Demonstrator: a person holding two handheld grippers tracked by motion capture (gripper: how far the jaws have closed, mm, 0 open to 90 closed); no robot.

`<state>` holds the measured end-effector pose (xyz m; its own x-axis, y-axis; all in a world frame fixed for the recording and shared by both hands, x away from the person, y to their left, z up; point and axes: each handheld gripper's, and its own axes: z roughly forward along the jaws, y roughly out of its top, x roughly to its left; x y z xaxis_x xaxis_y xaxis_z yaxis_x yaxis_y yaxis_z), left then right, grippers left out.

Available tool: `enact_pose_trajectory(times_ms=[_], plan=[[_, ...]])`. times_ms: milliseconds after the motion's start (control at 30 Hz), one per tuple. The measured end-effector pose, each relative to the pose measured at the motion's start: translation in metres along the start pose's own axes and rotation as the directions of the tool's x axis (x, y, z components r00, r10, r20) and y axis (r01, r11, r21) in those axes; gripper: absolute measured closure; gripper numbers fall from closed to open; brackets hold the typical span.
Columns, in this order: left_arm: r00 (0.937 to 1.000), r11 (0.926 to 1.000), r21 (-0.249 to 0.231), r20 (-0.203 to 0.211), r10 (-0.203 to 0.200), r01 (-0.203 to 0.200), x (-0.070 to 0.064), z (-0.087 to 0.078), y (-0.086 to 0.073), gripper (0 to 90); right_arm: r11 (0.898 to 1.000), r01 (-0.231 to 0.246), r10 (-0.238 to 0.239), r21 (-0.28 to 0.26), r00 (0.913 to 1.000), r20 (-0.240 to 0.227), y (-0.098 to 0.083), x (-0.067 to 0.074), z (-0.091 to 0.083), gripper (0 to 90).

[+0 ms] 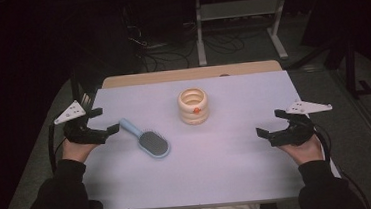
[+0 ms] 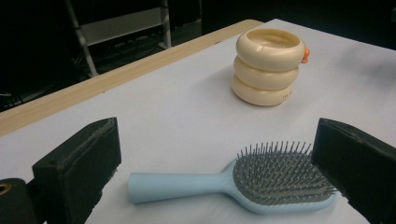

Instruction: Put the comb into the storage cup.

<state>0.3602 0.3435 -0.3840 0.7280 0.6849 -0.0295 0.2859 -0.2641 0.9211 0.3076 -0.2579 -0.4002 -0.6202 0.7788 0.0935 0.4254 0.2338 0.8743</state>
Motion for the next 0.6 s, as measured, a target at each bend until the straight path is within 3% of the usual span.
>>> enact_pose_trajectory(times_ms=[600], plan=[[0.9998,0.9995,0.031,0.018,0.002,-0.003,0.008,0.02,0.01,0.9,1.0,0.004,-0.004,0.003,1.0,0.001,0.0,0.0,0.001,0.0]])
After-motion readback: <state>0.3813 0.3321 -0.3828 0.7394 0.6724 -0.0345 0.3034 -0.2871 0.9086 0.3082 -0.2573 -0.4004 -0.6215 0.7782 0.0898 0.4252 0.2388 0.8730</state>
